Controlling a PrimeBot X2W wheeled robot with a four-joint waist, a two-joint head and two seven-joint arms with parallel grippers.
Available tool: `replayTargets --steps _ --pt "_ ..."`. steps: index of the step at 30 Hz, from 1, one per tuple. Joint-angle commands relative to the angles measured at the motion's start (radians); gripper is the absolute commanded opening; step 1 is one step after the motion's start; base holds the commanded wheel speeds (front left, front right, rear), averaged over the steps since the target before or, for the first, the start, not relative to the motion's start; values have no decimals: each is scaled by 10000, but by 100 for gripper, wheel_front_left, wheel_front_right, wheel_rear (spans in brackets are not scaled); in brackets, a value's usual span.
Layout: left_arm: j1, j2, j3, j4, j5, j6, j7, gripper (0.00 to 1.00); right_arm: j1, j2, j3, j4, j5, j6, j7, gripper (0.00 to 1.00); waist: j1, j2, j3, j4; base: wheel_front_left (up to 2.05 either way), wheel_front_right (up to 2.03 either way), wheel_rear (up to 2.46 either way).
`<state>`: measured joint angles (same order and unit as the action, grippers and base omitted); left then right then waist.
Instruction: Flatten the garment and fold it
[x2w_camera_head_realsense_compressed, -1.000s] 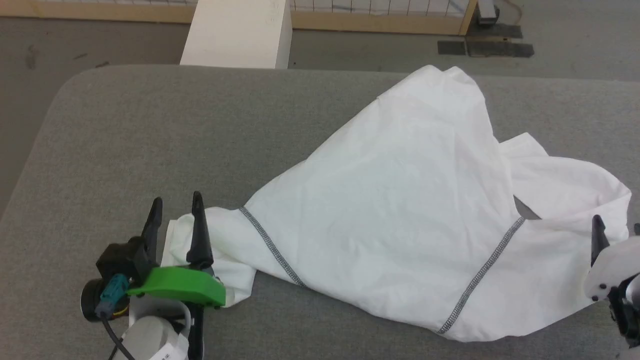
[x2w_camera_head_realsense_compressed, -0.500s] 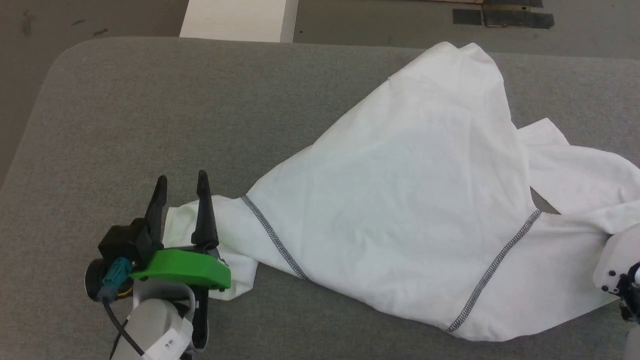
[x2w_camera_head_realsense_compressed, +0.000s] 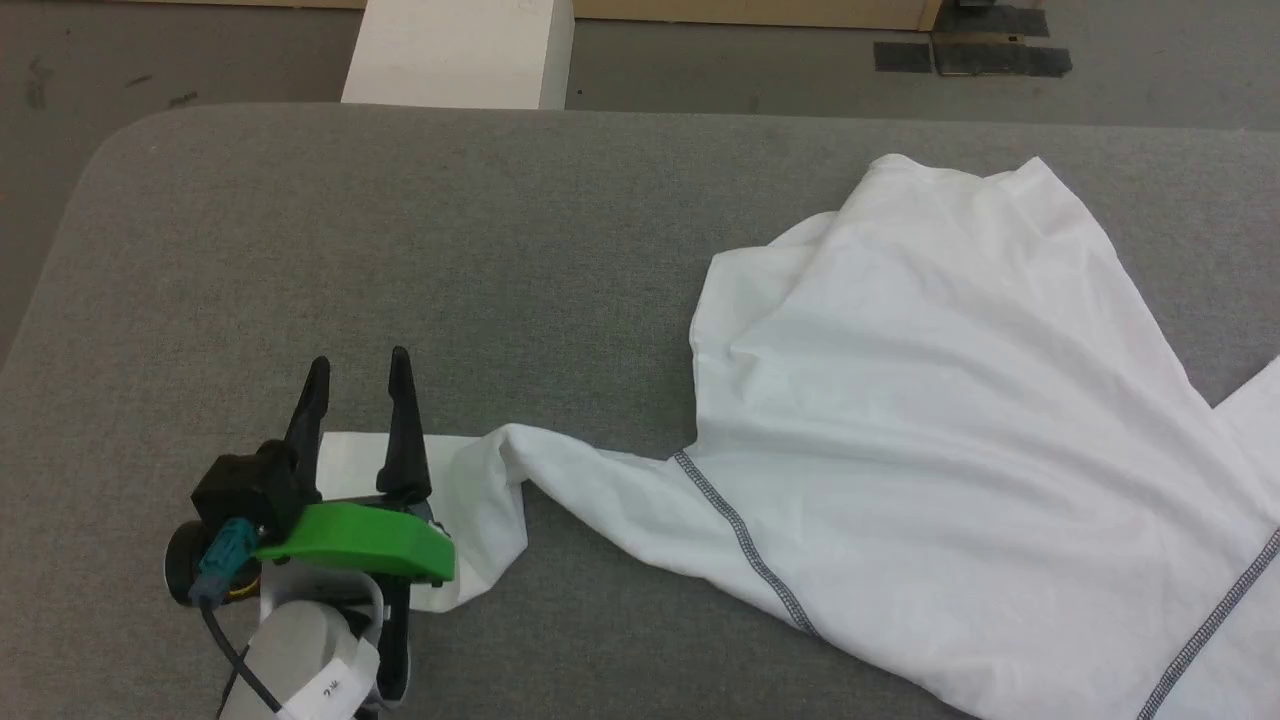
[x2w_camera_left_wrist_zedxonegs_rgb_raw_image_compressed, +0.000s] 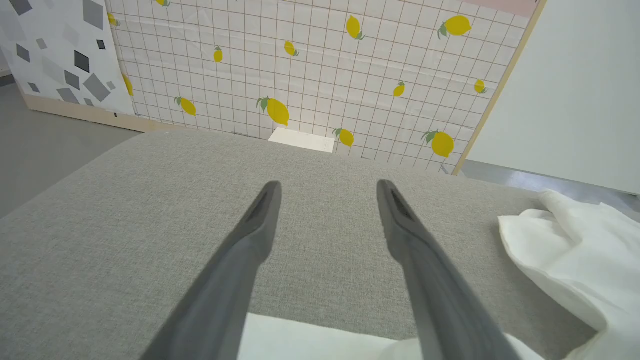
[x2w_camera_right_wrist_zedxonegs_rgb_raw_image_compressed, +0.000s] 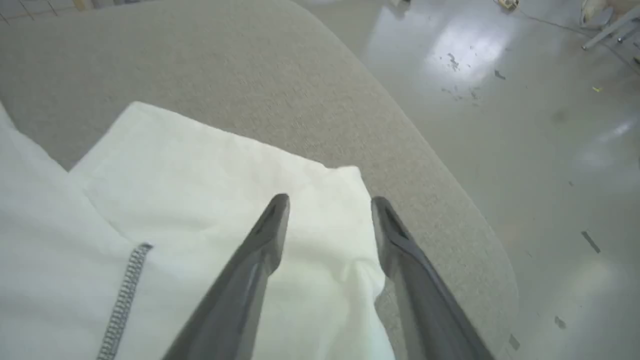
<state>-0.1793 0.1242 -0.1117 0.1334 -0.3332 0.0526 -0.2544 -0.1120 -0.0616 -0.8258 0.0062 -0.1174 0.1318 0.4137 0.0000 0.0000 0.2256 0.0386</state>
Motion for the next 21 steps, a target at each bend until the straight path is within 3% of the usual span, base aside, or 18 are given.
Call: replayTargets --steps 1,3,6,11,17,21 --pt "22 -22 29 7 114 -59 -73 100 34 38 883 -342 214 -11 -469 100 0 0 4 -11 0 0 0" --pt "8 -31 32 -22 141 -74 -74 100 126 -142 2657 -762 797 -11 -1134 100 0 0 21 -10 0 0 0" --pt "-81 -69 -16 -98 191 -136 -74 100 16 -1128 5702 -989 1662 -11 -1784 100 0 0 138 67 0 0 0" --pt "-414 -197 -224 -170 308 -292 -74 100 -1345 -2980 9676 -223 2556 -11 -1628 100 0 0 449 465 0 0 0" --pt "-839 -392 -415 -221 412 -481 -74 100 -3732 -4498 12972 1224 3500 -11 -922 100 0 0 871 1179 0 0 0" --pt "-1050 -536 -567 -200 431 -578 -74 100 -4915 -5026 14499 2207 4192 -11 -28 100 0 0 1140 1635 0 0 0"
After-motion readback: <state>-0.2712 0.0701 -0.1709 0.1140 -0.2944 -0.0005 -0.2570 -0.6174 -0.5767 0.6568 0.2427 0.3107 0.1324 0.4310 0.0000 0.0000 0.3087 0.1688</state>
